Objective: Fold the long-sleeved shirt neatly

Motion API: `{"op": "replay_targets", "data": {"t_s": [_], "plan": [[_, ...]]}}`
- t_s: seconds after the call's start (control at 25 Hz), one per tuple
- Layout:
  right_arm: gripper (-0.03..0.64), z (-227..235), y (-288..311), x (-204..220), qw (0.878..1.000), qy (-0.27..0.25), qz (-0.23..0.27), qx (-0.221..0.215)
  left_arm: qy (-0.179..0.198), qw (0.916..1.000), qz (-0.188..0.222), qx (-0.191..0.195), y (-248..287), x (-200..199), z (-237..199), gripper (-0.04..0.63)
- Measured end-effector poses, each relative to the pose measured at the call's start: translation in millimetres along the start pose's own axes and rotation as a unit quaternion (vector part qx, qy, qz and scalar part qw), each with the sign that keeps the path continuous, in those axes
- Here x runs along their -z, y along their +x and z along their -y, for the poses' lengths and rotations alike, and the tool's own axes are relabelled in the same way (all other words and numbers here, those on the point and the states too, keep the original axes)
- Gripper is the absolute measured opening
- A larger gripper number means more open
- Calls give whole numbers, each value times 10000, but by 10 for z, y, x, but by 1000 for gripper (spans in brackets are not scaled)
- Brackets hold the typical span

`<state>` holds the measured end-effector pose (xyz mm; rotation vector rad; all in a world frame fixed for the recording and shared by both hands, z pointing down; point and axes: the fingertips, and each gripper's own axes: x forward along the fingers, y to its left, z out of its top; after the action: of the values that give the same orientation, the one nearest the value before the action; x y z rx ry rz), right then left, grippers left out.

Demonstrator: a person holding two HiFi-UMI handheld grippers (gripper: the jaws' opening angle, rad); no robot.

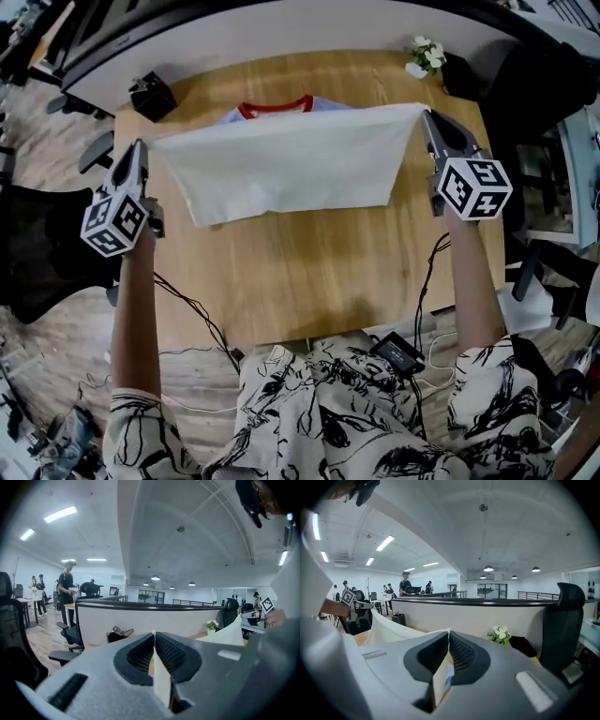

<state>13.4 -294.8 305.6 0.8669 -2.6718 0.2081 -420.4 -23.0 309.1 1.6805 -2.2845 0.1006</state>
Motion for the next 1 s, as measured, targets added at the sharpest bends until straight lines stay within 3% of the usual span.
{"op": "replay_targets", "data": {"t_s": [0.4, 0.64, 1.0], "plan": [[20, 301, 1238, 965, 9944, 89, -1009, 296, 256, 9931, -1080, 380, 1278, 955, -458, 23], [20, 438, 1791, 1540, 9821, 170, -1848, 309, 308, 9817, -1848, 329, 1791, 1476, -612, 25], [28, 562, 2186, 1975, 9679, -24, -2487, 357, 623, 9707, -2276, 445, 2100, 1866, -697, 42]]}}
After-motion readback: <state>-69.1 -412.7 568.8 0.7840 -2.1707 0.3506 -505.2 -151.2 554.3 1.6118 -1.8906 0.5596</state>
